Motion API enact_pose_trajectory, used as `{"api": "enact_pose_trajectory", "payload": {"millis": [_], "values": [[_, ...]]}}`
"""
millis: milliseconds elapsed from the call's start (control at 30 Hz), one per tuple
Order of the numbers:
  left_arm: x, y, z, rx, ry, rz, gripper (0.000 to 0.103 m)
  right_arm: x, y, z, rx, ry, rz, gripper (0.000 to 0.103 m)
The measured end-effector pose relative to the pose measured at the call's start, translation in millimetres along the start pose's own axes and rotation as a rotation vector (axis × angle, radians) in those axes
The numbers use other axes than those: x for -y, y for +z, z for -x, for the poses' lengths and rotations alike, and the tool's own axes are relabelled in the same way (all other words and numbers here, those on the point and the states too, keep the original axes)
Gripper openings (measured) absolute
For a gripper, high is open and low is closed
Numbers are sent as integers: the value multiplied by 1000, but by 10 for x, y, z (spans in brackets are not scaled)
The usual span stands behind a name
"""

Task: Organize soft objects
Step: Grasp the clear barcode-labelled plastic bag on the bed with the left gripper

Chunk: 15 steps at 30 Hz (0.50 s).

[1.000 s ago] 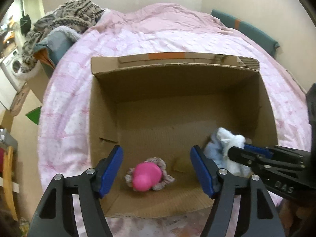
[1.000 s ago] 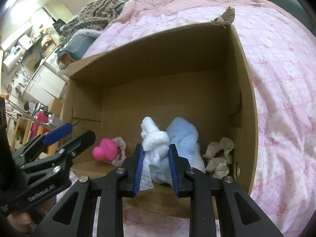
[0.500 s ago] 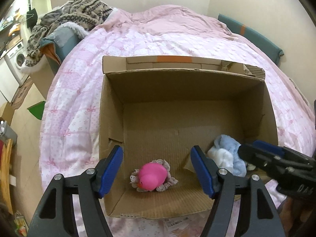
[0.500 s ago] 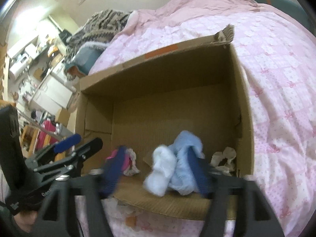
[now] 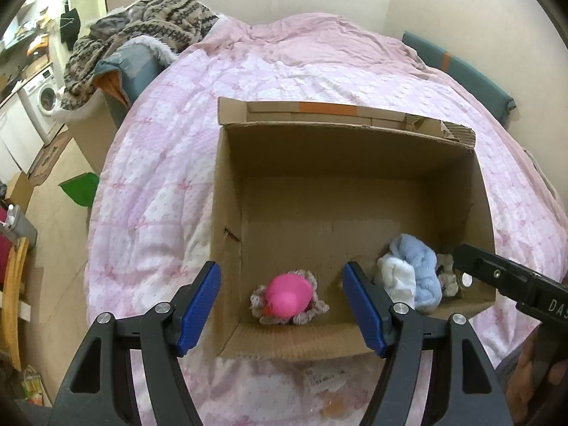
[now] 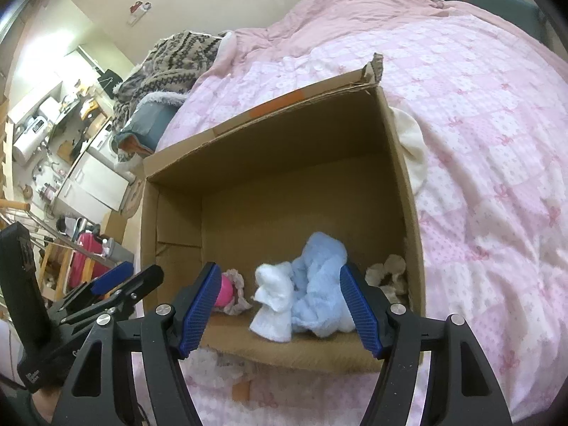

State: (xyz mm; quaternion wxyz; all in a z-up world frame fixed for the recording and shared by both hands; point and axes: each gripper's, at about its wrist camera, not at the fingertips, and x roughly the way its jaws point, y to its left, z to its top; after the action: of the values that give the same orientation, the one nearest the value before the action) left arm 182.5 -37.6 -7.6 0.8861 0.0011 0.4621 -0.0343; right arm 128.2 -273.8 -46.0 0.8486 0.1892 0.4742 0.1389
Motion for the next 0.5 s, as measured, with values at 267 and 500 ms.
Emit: {"api": "enact_pose_trajectory", "payload": {"millis": [267, 500], "values": [[-153, -176, 181, -10, 31, 42, 68, -61, -128, 148, 5, -24, 24, 73], [-295, -355, 323, -21, 48, 84, 68, -94, -298, 185, -15, -8, 8, 73]]}}
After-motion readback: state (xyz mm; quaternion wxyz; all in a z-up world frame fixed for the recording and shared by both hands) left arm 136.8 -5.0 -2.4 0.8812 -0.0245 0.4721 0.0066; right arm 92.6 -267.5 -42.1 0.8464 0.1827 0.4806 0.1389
